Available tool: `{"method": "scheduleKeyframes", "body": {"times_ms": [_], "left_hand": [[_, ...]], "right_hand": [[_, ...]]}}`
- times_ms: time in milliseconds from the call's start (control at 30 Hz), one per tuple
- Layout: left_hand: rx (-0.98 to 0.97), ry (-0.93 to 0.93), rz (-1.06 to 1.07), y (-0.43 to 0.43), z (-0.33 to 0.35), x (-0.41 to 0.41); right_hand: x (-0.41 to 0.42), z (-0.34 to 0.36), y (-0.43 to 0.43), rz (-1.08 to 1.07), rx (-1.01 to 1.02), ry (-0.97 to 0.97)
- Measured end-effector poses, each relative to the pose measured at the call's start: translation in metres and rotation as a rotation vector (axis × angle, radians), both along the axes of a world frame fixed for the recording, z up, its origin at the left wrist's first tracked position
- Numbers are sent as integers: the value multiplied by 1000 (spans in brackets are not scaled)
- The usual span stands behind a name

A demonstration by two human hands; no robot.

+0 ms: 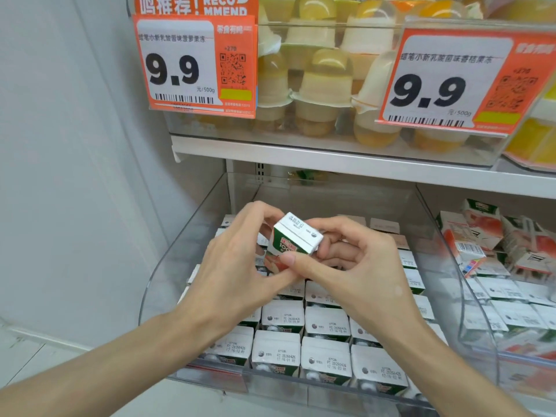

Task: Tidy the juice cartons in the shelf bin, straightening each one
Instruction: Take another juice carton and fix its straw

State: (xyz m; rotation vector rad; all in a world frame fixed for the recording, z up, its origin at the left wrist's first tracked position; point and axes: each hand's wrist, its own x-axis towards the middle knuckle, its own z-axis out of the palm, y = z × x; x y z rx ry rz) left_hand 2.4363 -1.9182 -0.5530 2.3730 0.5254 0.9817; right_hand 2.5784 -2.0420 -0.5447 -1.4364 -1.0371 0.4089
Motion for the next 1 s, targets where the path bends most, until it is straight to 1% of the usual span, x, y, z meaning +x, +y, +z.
{"method": "scheduleKeyframes", "body": {"times_ms": [67, 167, 233, 300, 367, 467, 533, 633, 700, 733, 767, 833, 900, 933, 1000], "left_hand": [[-41, -25, -1, 4, 0, 1], [-268, -80, -63, 11, 2, 0], [-427, -91, -133, 12, 3, -2], [-524, -78, -200, 13, 3, -3], [-564, -41, -253, 13, 4, -3], [-573, 8, -316, 12, 7, -2], [-581, 27, -340, 12, 9, -2], [-610, 43, -358, 17, 5, 2], [-616, 72, -374, 20, 1, 6], [-587, 94, -361, 21, 0, 7], [-518, 123, -319, 24, -2, 7], [-287, 196, -215, 31, -5, 7], [-71, 324, -138, 36, -5, 7], [2, 401, -107, 38, -5, 8], [88, 512, -81, 40, -3, 10]], "right_hand": [[6, 1, 0, 81, -37, 27], [13, 5, -2, 184, -116, 13], [18, 6, -1, 142, -144, -70], [23, 6, -1, 90, -146, -143], [27, 7, 0, 106, -150, -222], [29, 8, 0, 225, -180, -429], [31, 9, 1, 251, -217, -507], [36, 14, 2, 221, -231, -560], [39, 16, 1, 174, -237, -527], [40, 17, 0, 136, -233, -492], [41, 17, -1, 88, -225, -461], [45, 18, -4, -8, -224, -438], [46, 19, -8, -55, -249, -419], [46, 19, -11, -61, -263, -409], [45, 18, -14, -71, -286, -408]]}}
